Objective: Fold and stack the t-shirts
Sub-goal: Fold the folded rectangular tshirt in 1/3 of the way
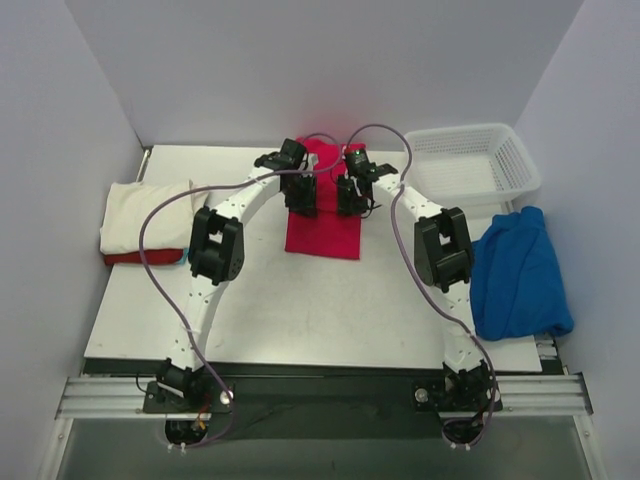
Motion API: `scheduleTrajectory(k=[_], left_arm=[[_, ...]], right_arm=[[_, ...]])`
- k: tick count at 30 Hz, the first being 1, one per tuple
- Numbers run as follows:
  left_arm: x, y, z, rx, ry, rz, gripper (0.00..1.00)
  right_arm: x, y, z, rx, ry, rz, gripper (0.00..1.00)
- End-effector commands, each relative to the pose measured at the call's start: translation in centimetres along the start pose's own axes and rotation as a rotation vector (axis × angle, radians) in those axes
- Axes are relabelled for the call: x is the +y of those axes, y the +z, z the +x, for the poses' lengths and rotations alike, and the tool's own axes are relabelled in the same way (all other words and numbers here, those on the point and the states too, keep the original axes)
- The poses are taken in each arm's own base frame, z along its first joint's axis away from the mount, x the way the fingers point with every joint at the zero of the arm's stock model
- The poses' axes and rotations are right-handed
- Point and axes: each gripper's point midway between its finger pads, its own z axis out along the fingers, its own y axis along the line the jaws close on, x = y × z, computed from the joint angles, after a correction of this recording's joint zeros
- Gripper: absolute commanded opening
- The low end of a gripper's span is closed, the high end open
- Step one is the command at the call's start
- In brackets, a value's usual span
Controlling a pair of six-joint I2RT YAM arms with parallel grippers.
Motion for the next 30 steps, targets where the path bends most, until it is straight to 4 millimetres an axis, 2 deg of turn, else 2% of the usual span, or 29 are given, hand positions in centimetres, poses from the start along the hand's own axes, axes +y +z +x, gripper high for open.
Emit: scheduleTrajectory(k=[1, 7, 12, 14, 15, 17, 18, 20, 21, 22, 24, 25, 26, 27, 28, 29, 30], left_arm=[[-0.2, -1.1, -1.3, -0.049, 0.012, -0.004, 0.38], [0.2, 0.0, -2.9, -0.095, -0.007, -0.002, 0.38], [1.1, -0.3, -7.4, -0.252, -0.063, 0.000, 0.38], [1.4, -1.1, -9.3, -0.322, -0.080, -0.014, 0.38], [2.2, -1.6, -10.0, -0.352, -0.093, -0.046, 0.38], [2.5, -2.5, -11.0, -0.392, -0.096, -0.054, 0.38], [2.4, -3.6, -11.5, -0.415, -0.096, -0.061, 0.38], [3.2, -3.9, -11.5, -0.427, -0.097, -0.077, 0.38], [3.0, -5.1, -11.9, -0.447, -0.094, -0.078, 0.38], [3.7, -4.8, -11.1, -0.424, -0.098, -0.089, 0.39], [3.5, -6.0, -10.7, -0.414, -0.085, -0.070, 0.39], [3.9, -5.8, -9.9, -0.382, -0.089, -0.060, 0.39], [4.0, -5.9, -9.1, -0.346, -0.082, -0.050, 0.39], [3.5, -6.3, -8.4, -0.318, -0.076, -0.016, 0.39], [3.5, -6.4, -7.2, -0.270, -0.063, -0.007, 0.39], [3.6, -6.5, -5.9, -0.232, -0.062, 0.004, 0.39], [3.3, -6.7, -4.9, -0.200, -0.057, 0.031, 0.39]], right_arm=[[0.1, -0.9, -2.3, -0.050, 0.017, -0.001, 0.30], [-1.4, 0.4, -3.6, -0.070, 0.051, 0.028, 0.29], [-2.3, 0.4, -6.0, -0.123, 0.083, 0.040, 0.28], [-2.7, 0.0, -7.2, -0.153, 0.093, 0.052, 0.28], [-3.0, -0.1, -7.5, -0.162, 0.096, 0.058, 0.28], [-3.6, -0.9, -8.4, -0.187, 0.109, 0.070, 0.28], [-3.9, -1.2, -8.5, -0.192, 0.111, 0.077, 0.28], [-4.5, -2.1, -8.6, -0.199, 0.116, 0.089, 0.28], [-4.7, -2.3, -8.4, -0.196, 0.119, 0.094, 0.28], [-4.7, -3.6, -8.9, -0.214, 0.122, 0.092, 0.28], [-5.4, -3.8, -7.2, -0.176, 0.130, 0.097, 0.29], [-5.4, -5.1, -7.2, -0.182, 0.132, 0.088, 0.29], [-5.4, -5.4, -6.4, -0.168, 0.136, 0.081, 0.30], [-5.6, -5.0, -4.1, -0.110, 0.138, 0.072, 0.31], [-5.3, -6.3, -3.8, -0.113, 0.135, 0.054, 0.32], [-5.2, -6.6, -3.1, -0.098, 0.135, 0.041, 0.33], [-5.3, -6.2, -0.6, -0.038, 0.135, 0.031, 0.34]])
